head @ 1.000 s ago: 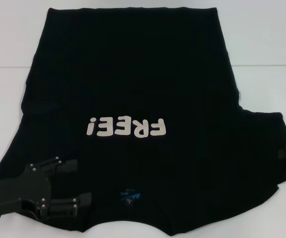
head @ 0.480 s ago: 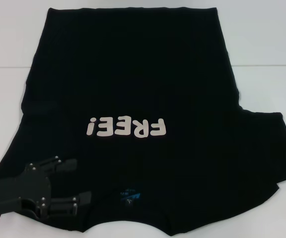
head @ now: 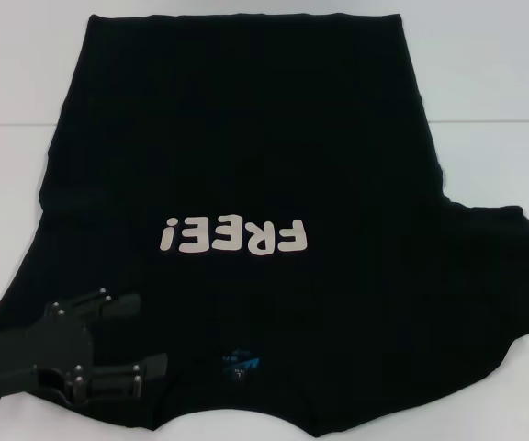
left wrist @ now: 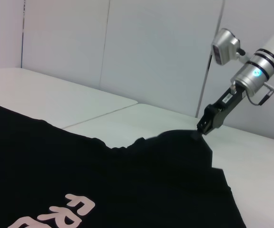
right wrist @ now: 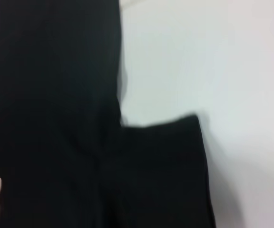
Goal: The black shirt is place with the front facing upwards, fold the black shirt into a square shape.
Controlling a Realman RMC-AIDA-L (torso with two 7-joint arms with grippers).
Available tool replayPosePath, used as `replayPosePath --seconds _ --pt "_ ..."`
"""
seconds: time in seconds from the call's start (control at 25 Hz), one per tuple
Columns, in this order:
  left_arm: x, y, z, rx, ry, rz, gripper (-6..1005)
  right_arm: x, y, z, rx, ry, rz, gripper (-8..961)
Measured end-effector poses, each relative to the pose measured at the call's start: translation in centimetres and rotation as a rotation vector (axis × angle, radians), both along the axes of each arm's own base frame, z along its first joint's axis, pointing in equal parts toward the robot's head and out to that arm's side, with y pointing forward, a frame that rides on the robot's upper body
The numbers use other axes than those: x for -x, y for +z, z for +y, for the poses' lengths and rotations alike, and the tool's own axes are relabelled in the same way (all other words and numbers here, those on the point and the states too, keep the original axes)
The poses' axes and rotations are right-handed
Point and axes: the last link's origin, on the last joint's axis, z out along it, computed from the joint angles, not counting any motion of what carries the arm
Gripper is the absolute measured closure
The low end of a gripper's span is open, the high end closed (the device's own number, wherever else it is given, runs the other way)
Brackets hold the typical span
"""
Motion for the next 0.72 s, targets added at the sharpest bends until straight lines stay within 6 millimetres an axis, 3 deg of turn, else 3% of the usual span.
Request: replayPosePath --seconds 0.32,0.72 --pt "0.1 -0.1 -0.1 0.003 0.005 0.002 144 2.2 0.6 1.5 -0.03 0.092 0.026 908" --pt "0.0 -0.2 0.0 0.008 0.01 0.001 153 8.7 -3.7 4.6 0.075 0.271 0.043 908"
